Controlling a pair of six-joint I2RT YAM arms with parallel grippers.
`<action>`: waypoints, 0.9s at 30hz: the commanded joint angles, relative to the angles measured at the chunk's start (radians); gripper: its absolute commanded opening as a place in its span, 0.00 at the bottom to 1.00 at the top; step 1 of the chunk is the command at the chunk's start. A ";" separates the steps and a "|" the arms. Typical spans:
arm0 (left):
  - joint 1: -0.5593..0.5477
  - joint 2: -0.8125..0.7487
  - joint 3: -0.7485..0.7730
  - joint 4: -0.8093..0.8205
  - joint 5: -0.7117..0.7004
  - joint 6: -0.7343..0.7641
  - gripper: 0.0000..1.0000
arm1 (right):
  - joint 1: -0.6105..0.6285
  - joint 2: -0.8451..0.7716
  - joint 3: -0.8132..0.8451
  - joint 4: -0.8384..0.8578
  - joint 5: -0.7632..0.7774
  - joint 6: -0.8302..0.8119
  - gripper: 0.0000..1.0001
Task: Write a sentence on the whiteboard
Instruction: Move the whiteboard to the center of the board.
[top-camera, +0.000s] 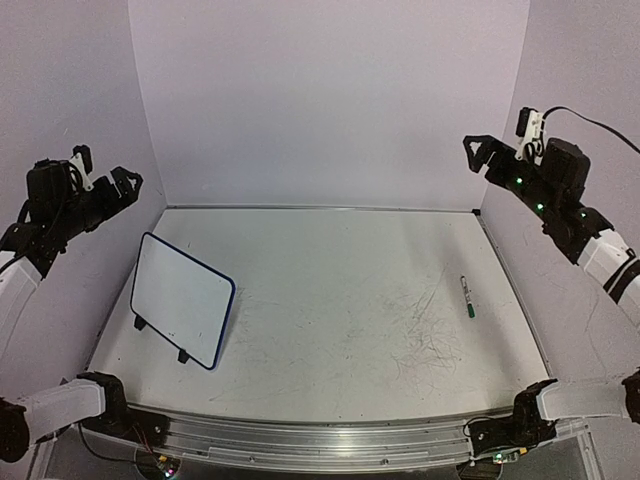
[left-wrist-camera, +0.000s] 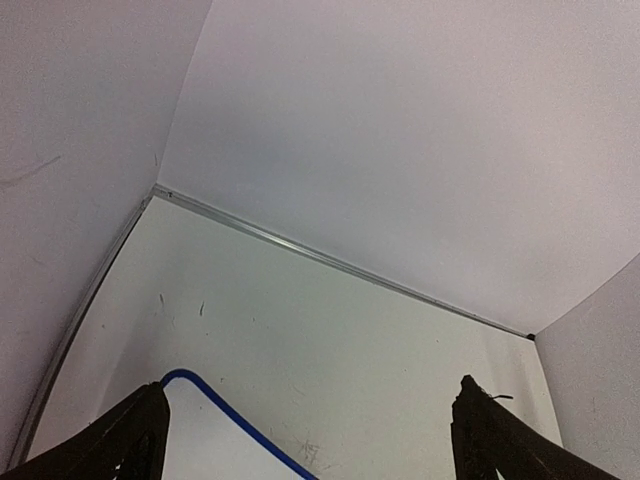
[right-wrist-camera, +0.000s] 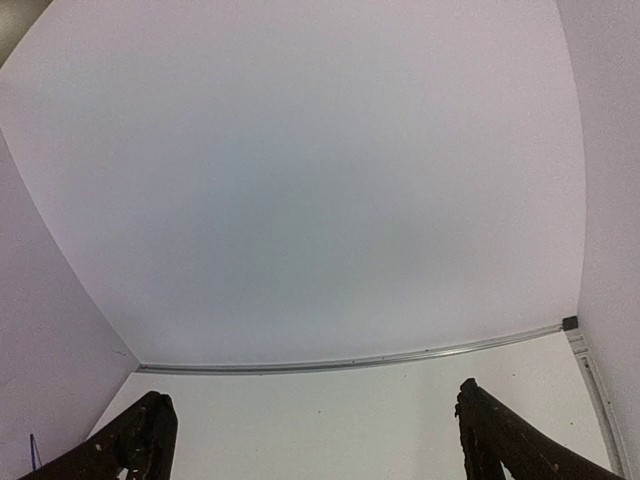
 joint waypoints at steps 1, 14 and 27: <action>0.001 -0.045 -0.010 -0.159 -0.014 -0.066 0.99 | 0.005 0.049 -0.008 0.026 -0.165 0.046 0.98; 0.001 -0.104 -0.165 -0.647 -0.015 -0.293 0.95 | 0.084 0.058 -0.074 0.035 -0.212 0.115 0.98; -0.010 0.029 -0.408 -0.562 0.058 -0.347 0.63 | 0.084 0.069 -0.120 0.096 -0.244 0.126 0.98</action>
